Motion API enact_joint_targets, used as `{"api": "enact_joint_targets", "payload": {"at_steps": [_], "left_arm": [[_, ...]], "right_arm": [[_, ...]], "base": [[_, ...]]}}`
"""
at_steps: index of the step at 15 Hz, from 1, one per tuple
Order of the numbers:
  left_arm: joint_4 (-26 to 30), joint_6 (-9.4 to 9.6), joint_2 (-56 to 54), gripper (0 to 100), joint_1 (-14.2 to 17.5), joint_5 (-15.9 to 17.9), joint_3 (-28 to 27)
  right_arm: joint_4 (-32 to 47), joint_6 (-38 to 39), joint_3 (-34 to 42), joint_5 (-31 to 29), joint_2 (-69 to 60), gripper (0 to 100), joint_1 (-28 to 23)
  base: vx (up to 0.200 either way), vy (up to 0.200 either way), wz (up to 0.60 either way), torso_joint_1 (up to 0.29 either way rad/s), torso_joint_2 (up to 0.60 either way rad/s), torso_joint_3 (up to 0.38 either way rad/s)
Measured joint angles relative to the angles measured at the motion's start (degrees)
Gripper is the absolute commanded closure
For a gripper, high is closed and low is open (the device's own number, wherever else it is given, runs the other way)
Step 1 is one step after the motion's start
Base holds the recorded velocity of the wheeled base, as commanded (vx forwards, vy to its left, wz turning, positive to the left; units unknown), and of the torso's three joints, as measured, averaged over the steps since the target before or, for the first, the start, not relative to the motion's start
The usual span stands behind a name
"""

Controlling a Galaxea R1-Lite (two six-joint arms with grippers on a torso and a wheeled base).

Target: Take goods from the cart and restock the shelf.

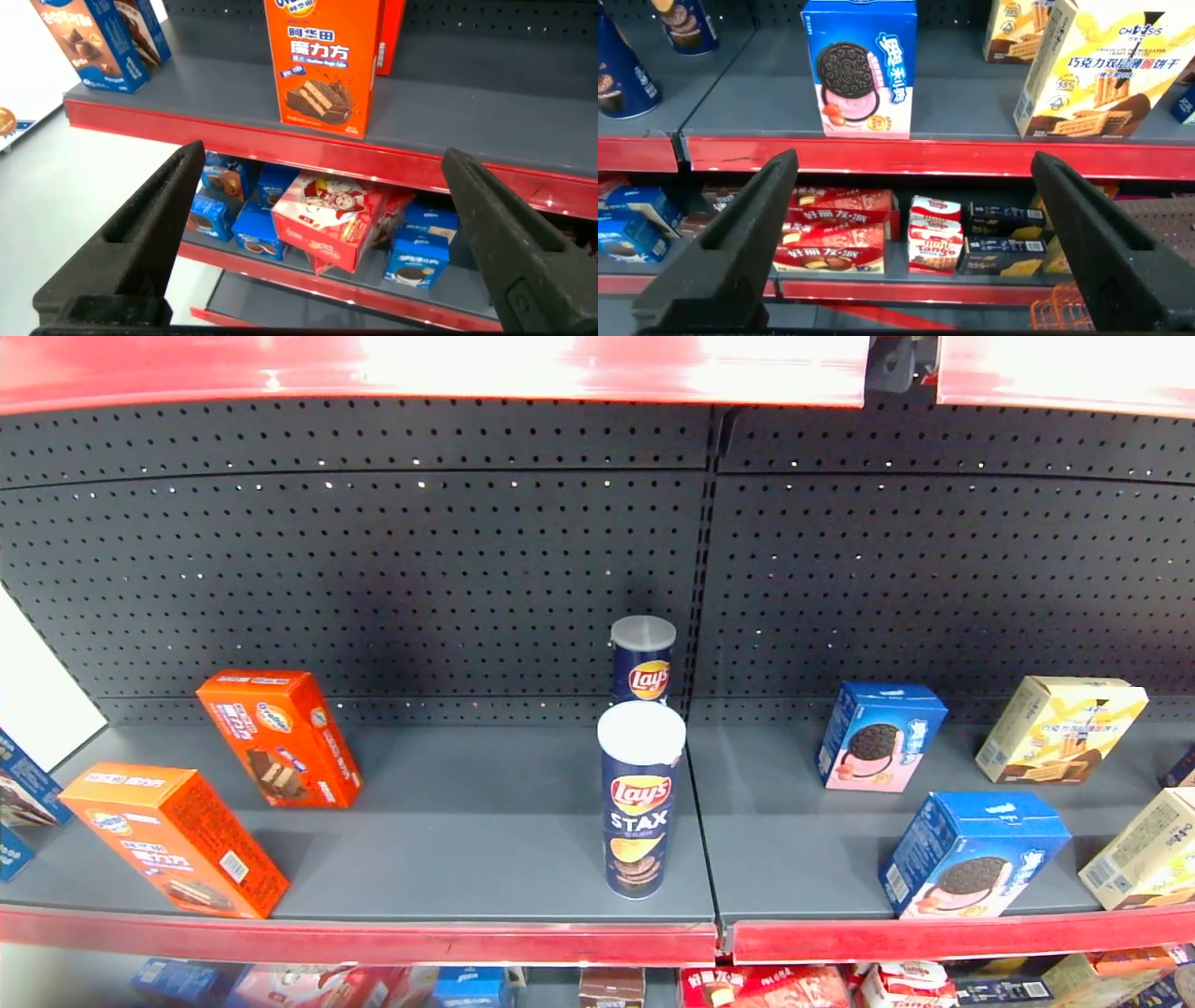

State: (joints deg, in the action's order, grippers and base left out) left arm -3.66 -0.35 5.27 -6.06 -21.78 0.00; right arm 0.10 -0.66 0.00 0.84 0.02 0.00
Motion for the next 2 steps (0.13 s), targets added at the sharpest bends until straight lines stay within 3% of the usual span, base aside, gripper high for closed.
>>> {"api": "enact_joint_targets", "payload": {"at_steps": [2], "left_arm": [[0.0, -0.02, 0.0, 0, 0.0, 0.1, 0.0]], "right_arm": [[0.0, -0.1, 0.0, 0.2, 0.0, 0, 0.0]], "base": [[0.000, 0.000, 0.00, 0.000, 0.00, 0.000]]}}
